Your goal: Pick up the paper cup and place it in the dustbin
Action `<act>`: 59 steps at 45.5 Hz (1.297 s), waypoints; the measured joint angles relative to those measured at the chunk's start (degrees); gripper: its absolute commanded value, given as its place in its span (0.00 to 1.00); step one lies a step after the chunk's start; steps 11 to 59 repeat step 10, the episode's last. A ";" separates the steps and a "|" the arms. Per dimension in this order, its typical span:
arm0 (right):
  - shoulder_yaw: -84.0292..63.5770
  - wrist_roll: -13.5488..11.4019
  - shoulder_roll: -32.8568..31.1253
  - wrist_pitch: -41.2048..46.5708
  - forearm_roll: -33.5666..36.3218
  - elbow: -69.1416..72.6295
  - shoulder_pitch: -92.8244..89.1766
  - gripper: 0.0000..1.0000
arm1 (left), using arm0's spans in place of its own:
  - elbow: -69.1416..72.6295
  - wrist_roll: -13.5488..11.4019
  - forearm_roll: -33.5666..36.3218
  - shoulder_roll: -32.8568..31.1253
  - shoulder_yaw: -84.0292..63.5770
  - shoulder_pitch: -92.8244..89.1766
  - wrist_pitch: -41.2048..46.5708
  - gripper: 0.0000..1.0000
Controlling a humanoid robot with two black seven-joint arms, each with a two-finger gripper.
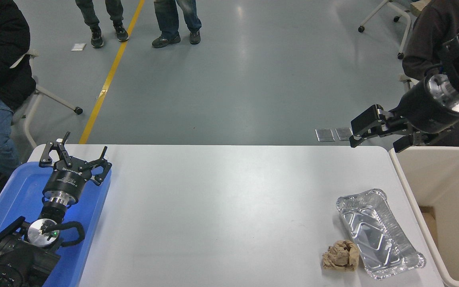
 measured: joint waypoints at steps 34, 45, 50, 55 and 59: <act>0.01 -0.02 -1.49 0.53 0.88 1.53 0.33 1.00 | 0.00 0.00 0.00 0.00 0.00 0.00 0.00 0.99; 0.01 -0.02 -1.49 0.53 0.88 1.53 0.33 1.00 | 0.00 0.00 0.00 0.00 0.00 0.00 0.00 0.99; 0.01 -0.02 -1.49 0.53 0.88 1.53 0.33 1.00 | 0.00 0.00 0.00 0.00 0.00 0.00 0.00 0.99; 0.01 -0.02 -1.49 0.53 0.88 1.53 0.33 1.00 | 0.00 0.00 0.00 0.00 0.00 0.00 0.00 0.99; 0.01 -0.02 -1.49 0.53 0.88 1.53 0.33 1.00 | 0.00 0.00 0.00 0.00 0.00 0.00 0.00 0.99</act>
